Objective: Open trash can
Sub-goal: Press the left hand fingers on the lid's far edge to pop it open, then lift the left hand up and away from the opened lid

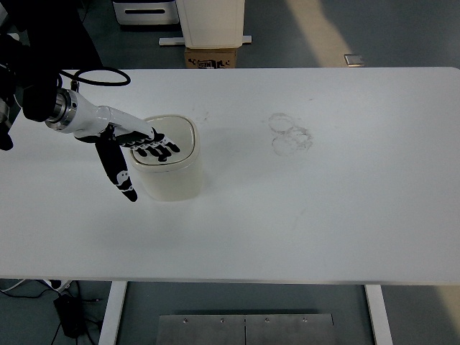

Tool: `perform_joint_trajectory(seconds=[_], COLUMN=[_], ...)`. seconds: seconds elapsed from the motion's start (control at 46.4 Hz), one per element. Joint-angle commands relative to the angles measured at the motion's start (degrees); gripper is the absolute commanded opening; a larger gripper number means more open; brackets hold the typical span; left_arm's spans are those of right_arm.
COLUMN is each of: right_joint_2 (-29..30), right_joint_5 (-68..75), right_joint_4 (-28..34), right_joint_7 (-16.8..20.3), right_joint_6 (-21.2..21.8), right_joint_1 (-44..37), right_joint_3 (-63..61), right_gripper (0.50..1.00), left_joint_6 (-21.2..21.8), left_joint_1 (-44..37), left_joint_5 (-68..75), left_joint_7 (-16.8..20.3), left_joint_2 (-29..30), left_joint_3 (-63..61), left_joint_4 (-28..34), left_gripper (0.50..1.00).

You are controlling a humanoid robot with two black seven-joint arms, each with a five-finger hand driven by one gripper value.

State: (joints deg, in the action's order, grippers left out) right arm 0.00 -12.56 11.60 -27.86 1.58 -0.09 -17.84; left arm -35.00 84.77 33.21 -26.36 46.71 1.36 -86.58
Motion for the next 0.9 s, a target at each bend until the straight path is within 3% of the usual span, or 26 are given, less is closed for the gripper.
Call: perform_joint_trajectory(seconds=[0.0, 0.388, 0.603, 0.883], right_joint_2=[0.0, 0.0, 0.0, 0.0], right_joint_5=[0.0, 0.0, 0.0, 0.0], right_joint_4=[0.0, 0.0, 0.0, 0.0], right_joint_7=[0.0, 0.0, 0.0, 0.0], right_joint_6=[0.0, 0.0, 0.0, 0.0], right_joint_1=[0.0, 0.0, 0.0, 0.0], right_joint_3=[0.0, 0.0, 0.0, 0.0], right_gripper=[0.991, 0.991, 0.991, 0.991], left_joint_6=[0.0, 0.0, 0.0, 0.0], left_joint_1=[-0.2, -0.5, 4.4, 4.7], left_joint_5=[0.0, 0.5, -0.5, -0.8], left_joint_7=[0.1, 0.1, 0.2, 0.9], left_joint_2=[-0.3, -0.7, 0.2, 1.4], left_joint_3=[0.0, 0.1, 0.5, 4.9], left_joint_4=[0.0, 0.1, 1.7, 3.3], left_gripper=[1.0, 1.0, 1.0, 1.0])
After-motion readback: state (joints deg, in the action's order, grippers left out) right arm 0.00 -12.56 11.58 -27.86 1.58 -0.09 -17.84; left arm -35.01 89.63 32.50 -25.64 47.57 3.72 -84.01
